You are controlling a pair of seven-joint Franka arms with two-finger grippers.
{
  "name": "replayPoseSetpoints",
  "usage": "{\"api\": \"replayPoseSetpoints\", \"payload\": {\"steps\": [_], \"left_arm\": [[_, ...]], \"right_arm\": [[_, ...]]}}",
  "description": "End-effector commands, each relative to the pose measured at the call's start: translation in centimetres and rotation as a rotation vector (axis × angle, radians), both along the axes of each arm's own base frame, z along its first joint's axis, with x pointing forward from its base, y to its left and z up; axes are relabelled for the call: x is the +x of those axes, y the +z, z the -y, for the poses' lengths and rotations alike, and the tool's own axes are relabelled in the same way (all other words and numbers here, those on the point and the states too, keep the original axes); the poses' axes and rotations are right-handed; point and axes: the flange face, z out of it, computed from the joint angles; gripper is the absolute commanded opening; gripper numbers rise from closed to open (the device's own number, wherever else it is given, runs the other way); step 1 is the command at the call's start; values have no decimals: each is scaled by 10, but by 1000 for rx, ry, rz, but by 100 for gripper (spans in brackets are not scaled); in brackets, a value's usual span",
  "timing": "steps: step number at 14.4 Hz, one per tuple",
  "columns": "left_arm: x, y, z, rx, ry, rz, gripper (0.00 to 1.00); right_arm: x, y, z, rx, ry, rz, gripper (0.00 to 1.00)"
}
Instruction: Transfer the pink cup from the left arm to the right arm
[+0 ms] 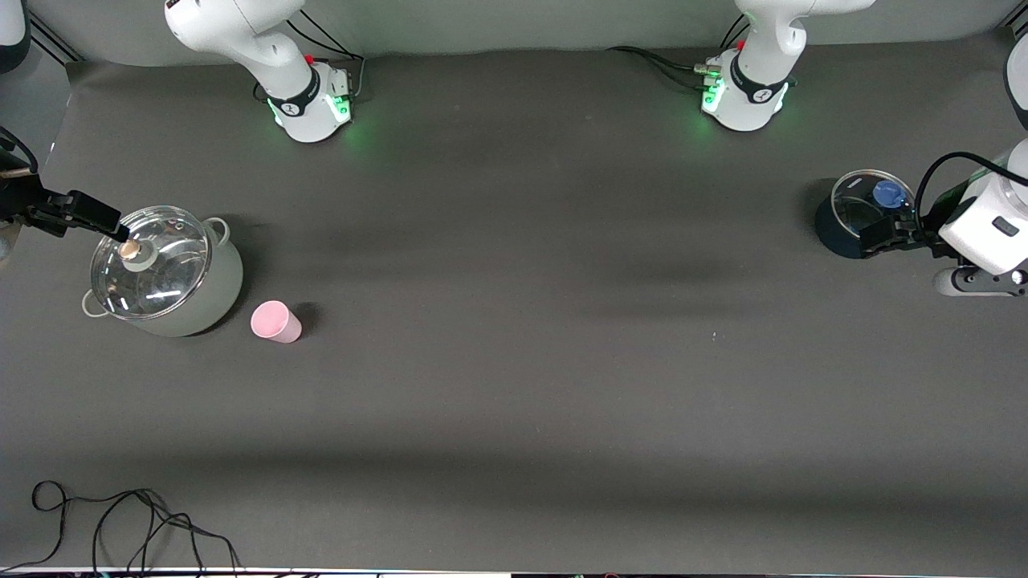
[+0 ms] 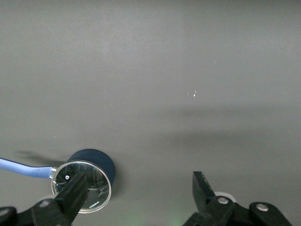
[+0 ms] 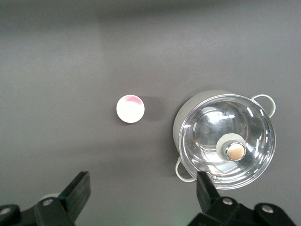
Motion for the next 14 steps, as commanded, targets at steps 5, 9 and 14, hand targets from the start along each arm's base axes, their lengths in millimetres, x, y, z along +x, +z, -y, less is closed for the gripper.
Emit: {"api": "replayPoseSetpoints", "payload": {"steps": [5,9,14], "left_arm": [[-2,10,1,5,-14,19,100],[-1,9,-1,5,-14,18,100],[0,13,0,3,-15,25,100]], "right_arm": [[2,10,-14,-52,71,14,100],[3,10,-15,-47,88,13,100],[15,13,-20,-46,94,44,100]]}}
